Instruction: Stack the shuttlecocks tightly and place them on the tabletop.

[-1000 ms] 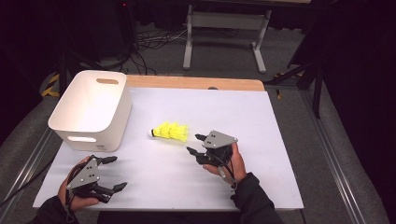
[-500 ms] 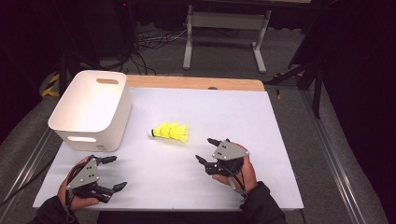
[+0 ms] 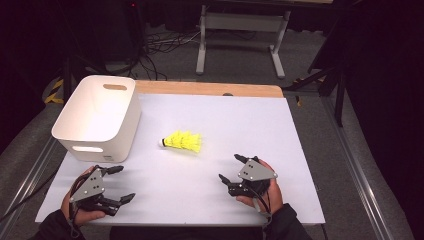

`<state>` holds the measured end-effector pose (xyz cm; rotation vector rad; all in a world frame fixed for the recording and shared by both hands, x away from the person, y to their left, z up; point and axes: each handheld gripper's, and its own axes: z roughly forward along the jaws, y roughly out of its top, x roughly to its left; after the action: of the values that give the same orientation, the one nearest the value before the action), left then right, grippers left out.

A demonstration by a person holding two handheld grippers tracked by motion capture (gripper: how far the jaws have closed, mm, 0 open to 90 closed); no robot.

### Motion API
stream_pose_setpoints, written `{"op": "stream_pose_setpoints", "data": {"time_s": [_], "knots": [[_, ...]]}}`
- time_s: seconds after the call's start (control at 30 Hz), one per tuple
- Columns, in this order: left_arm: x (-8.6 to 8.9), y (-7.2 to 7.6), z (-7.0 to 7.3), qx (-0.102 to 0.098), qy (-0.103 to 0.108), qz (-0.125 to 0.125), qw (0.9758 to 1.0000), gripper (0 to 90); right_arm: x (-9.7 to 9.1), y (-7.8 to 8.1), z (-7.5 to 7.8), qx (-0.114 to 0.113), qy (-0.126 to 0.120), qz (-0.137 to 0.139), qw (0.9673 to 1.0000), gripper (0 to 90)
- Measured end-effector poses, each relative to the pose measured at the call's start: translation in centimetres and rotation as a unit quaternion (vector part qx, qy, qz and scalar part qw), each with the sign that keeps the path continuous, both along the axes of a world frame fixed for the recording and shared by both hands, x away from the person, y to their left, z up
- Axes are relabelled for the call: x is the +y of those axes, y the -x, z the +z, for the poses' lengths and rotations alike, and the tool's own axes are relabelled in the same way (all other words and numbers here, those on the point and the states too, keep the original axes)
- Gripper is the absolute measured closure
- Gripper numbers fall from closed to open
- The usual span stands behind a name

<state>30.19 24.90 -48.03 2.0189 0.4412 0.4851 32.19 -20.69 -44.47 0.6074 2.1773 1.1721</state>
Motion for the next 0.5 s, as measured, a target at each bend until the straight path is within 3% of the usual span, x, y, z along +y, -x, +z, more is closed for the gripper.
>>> {"op": "stream_pose_setpoints", "data": {"time_s": [0.27,0.5], "knots": [[0.3,-0.1,0.0,0.003,0.009,0.009,0.9999,8.0,-1.6,0.9,-0.9,0.0,-0.02,-0.028,0.9994,14.2],[0.4,0.2,-0.1,0.003,0.009,0.015,0.9999,7.7,-1.9,1.4,-1.5,-0.001,-0.006,-0.024,0.9997,11.2]]}}
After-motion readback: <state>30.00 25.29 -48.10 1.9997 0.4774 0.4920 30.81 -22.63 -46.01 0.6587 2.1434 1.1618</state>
